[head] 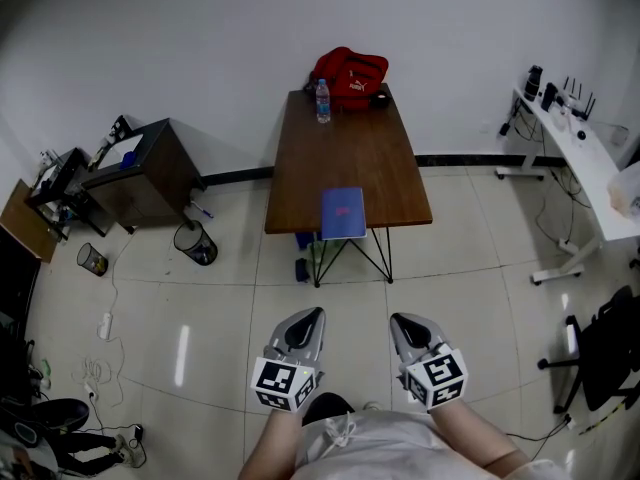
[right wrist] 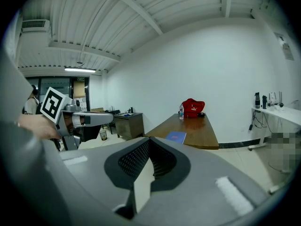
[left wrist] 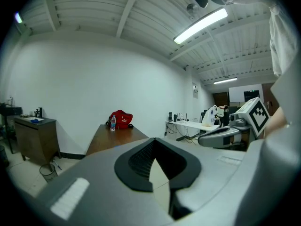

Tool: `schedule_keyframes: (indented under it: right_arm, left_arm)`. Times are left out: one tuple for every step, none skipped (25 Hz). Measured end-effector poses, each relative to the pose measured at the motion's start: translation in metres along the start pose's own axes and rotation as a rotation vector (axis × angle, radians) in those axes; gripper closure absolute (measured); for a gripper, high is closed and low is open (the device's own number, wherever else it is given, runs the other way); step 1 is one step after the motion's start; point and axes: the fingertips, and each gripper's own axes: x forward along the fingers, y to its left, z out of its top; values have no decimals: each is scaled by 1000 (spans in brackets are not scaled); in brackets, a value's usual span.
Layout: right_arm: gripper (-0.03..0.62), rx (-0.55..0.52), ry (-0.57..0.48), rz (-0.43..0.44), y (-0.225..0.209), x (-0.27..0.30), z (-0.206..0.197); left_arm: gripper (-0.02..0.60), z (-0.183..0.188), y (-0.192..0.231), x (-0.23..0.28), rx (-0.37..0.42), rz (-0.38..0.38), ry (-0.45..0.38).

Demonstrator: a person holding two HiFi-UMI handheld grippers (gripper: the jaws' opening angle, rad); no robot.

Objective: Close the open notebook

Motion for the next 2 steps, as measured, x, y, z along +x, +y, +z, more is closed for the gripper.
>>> schedule_keyframes:
  right_arm:
    - [588,2,2,0,0,-1,0]
    - [588,3,3,-1,1,-2,0]
  left_arm:
    - [575,-2,0,0,-5,0,5]
    - [575,-3,-1,-1,-9,0,10]
